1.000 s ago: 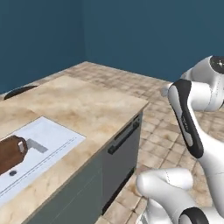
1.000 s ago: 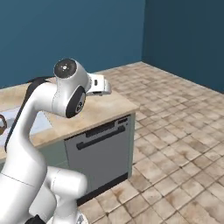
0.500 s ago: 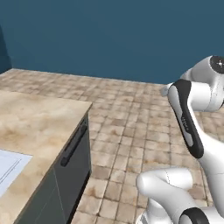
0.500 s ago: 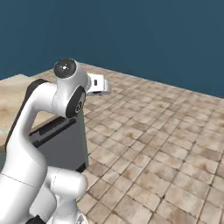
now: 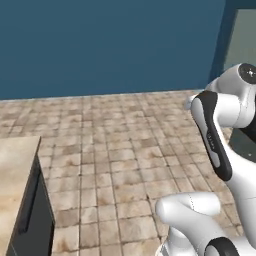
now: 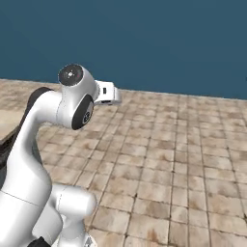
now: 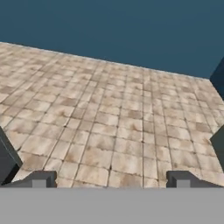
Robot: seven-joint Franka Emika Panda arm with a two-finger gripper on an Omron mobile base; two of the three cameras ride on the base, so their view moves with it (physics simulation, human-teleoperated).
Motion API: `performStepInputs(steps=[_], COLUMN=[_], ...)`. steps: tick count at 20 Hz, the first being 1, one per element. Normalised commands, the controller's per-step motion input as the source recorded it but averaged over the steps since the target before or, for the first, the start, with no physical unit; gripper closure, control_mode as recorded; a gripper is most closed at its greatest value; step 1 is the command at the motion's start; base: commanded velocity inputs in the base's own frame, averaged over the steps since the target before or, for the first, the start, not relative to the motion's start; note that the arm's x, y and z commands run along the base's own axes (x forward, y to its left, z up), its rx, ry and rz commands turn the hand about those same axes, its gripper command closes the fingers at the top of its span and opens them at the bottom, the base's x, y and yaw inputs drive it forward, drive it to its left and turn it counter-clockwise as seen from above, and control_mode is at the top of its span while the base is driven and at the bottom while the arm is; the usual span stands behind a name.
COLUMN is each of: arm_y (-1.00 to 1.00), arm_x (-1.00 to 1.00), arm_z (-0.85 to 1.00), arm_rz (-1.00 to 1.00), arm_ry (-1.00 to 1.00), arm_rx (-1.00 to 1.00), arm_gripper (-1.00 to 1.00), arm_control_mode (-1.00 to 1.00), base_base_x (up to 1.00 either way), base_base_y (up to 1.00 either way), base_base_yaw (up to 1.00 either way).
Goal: Move the cutting board and knife to the sink. Then move spray from the cabinet to the counter.
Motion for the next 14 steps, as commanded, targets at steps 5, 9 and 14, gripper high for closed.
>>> performStepInputs(steps=[5,9,14], arm_y=[0.0,0.0,0.0], arm_x=[0.0,0.0,0.0], arm_z=[0.0,0.0,0.0], arm_rz=[0.0,0.0,0.0], arm_ry=[0.0,0.0,0.0], arm_rx=[0.0,0.0,0.0], arm_gripper=[-1.0,-1.0,-1.0], arm_control_mode=[1.0,1.0,1.0], base_base_x=[-0.14,-0.08,-0.03], base_base_y=[-0.11,-0.08,-0.03], base_base_yaw=[-0.65,-0.66,-0.65])
